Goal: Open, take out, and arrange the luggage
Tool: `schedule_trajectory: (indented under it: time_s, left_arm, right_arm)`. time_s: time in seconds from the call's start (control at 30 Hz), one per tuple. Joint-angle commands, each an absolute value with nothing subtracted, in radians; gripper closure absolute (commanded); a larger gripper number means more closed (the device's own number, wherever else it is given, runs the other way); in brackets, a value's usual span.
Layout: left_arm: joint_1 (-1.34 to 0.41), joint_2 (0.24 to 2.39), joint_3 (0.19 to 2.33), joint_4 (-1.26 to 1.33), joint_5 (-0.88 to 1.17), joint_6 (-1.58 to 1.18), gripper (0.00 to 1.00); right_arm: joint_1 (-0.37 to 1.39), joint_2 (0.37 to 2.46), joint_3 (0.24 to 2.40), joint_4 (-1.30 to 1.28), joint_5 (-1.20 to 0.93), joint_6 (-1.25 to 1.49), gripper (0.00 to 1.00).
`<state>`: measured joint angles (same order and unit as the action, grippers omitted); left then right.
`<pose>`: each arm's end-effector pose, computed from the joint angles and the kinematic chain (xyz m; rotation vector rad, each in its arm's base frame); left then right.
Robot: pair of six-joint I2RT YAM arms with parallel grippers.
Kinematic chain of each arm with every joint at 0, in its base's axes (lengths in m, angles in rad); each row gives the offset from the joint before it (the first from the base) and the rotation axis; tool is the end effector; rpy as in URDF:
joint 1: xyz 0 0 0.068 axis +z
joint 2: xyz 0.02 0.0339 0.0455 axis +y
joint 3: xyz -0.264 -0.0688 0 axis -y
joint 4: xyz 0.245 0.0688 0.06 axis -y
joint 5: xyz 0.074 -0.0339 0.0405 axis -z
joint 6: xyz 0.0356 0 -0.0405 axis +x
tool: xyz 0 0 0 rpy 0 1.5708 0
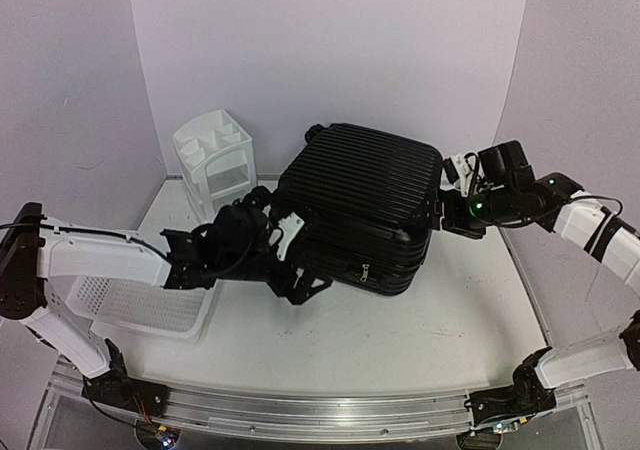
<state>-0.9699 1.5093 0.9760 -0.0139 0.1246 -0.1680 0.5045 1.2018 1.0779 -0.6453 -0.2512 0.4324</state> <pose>0.1878 -0.2818 0.2472 0.9378 2.0130 -0.7883 0.2174 0.1302 0.3135 -0.2178 2.4267 0.7396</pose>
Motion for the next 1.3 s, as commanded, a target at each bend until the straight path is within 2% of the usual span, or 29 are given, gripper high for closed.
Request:
schedule_trajectory:
  time_s: [0.0,0.1,0.2,0.27,0.37,0.6,0.87,0.93,1.03,1.1,1.17,1.2,1.27]
  left_arm:
    - [-1.107,1.459,0.826,0.418,0.012,-0.110,0.03]
    - [-1.140,1.582,0.804,0.641,-0.043,-0.158,0.06]
    - [-1.209,1.752,0.866,0.781,-0.182,-0.062,0.08]
    - [-1.243,1.856,0.920,0.863,-0.298,-0.006,0.12]
    - [-1.264,1.965,1.014,0.900,-0.406,0.040,0.30]
    - [-1.299,2.107,1.162,0.915,-0.680,0.124,0.45]
    - [-1.306,2.171,1.232,0.913,-0.787,0.172,0.59]
    - [-1.310,2.162,1.213,0.914,-0.804,0.152,0.57]
    - [-1.314,2.141,1.167,0.911,-0.769,0.093,0.49]
    - [-1.320,2.127,1.131,0.913,-0.709,0.051,0.40]
    - [-1.321,2.122,1.101,0.912,-0.639,0.012,0.26]
    - [-1.320,2.122,1.088,0.912,-0.632,0.010,0.24]
    - [-1.321,2.124,1.084,0.913,-0.634,0.014,0.27]
  right_arm:
    - [0.406,1.224,1.165,-0.671,-0.293,0.399,0.02]
    - [0.343,1.254,1.180,-0.669,-0.360,0.414,0.02]
    - [0.337,1.255,1.183,-0.667,-0.362,0.414,0.02]
    - [0.336,1.245,1.171,-0.665,-0.357,0.420,0.02]
    - [0.337,1.232,1.148,-0.661,-0.351,0.436,0.02]
    - [0.337,1.201,1.124,-0.658,-0.339,0.446,0.02]
    - [0.336,1.213,1.145,-0.657,-0.316,0.438,0.02]
    - [0.314,1.220,1.144,-0.651,-0.322,0.447,0.02]
    - [0.221,1.237,1.123,-0.621,-0.393,0.492,0.02]
    - [0.156,1.259,1.106,-0.586,-0.460,0.528,0.02]
    - [0.120,1.293,1.105,-0.561,-0.519,0.545,0.02]
    - [0.109,1.306,1.106,-0.549,-0.538,0.550,0.02]
    - [0.106,1.316,1.103,-0.536,-0.545,0.555,0.02]
